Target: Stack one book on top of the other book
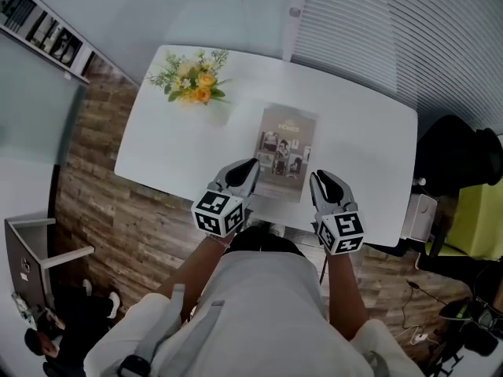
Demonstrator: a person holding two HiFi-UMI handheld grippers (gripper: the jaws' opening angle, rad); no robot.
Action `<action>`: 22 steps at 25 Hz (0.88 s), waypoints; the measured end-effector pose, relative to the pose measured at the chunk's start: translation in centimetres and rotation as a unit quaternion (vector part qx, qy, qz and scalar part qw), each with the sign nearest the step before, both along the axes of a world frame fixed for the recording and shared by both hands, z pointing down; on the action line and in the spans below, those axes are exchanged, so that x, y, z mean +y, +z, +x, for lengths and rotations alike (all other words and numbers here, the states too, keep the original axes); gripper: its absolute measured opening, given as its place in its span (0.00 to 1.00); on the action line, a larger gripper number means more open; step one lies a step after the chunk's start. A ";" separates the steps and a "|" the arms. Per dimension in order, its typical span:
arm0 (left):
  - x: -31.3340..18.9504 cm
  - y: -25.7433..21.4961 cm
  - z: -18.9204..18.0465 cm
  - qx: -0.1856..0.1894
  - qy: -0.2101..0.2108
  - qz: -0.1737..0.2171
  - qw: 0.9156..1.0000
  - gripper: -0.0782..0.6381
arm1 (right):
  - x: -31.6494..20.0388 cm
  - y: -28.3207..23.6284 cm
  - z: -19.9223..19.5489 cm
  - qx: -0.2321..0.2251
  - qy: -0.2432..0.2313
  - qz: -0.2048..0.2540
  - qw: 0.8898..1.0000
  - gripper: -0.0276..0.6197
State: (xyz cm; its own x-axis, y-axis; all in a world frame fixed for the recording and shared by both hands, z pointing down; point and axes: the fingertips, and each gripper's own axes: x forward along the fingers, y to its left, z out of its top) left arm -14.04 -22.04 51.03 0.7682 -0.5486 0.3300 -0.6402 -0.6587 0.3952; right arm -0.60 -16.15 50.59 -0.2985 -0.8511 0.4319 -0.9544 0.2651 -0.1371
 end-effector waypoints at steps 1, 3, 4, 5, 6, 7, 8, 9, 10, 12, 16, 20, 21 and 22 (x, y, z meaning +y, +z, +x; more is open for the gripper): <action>0.1 -0.7 0.1 0.003 0.002 0.006 1.000 0.12 | 0.0 -0.8 0.0 0.003 -0.001 0.008 1.000 0.13; 0.3 -2.1 0.3 0.008 0.006 0.019 1.000 0.12 | 0.1 -2.2 0.0 0.008 -0.002 0.021 1.000 0.11; 0.5 -2.8 0.5 0.011 0.009 0.025 1.000 0.12 | 0.2 -3.0 0.1 0.012 -0.003 0.027 1.000 0.11; 0.6 -3.5 0.6 0.014 0.011 0.031 0.999 0.12 | 0.3 -3.7 0.2 0.015 -0.003 0.033 0.999 0.10; 0.8 -4.2 0.7 0.016 0.013 0.037 0.999 0.12 | 0.3 -4.3 0.2 0.018 -0.003 0.038 0.999 0.10; 0.9 -4.9 0.7 0.019 0.015 0.042 0.999 0.12 | 0.4 -5.0 0.2 0.021 -0.003 0.043 0.999 0.10; 0.9 -5.5 0.8 0.021 0.017 0.048 0.998 0.12 | 0.5 -5.6 0.2 0.023 -0.003 0.048 0.999 0.09; 1.0 -6.1 0.8 0.024 0.018 0.053 0.998 0.12 | 0.6 -6.2 0.2 0.024 -0.004 0.053 0.998 0.09; 1.1 -6.7 0.9 0.026 0.020 0.058 0.998 0.12 | 0.7 -6.9 0.2 0.026 -0.005 0.058 0.998 0.09; 1.4 -7.7 1.1 0.030 0.025 0.067 0.997 0.12 | 1.0 -8.2 0.2 0.030 -0.006 0.068 0.997 0.09; 2.1 -9.9 1.5 0.037 0.034 0.083 0.995 0.12 | 1.5 -10.7 -0.1 0.035 -0.011 0.086 0.996 0.08; 2.8 -11.8 1.7 0.043 0.046 0.098 0.993 0.12 | 2.0 -12.4 -0.3 0.039 -0.013 0.096 0.995 0.08; 3.0 -12.3 1.8 0.044 0.048 0.102 0.993 0.12 | 2.1 -12.9 -0.4 0.040 -0.014 0.099 0.994 0.08; 3.2 -12.7 1.8 0.044 0.051 0.106 0.992 0.12 | 2.2 -13.3 -0.6 0.041 -0.016 0.102 0.994 0.08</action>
State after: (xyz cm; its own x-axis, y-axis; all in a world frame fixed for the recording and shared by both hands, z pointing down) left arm -12.21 -18.86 38.35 0.8440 -0.5163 0.1451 -0.5351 -0.7926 0.2924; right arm -1.16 -13.99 37.27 -0.2969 -0.9141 0.2761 -0.9510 0.3091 0.0008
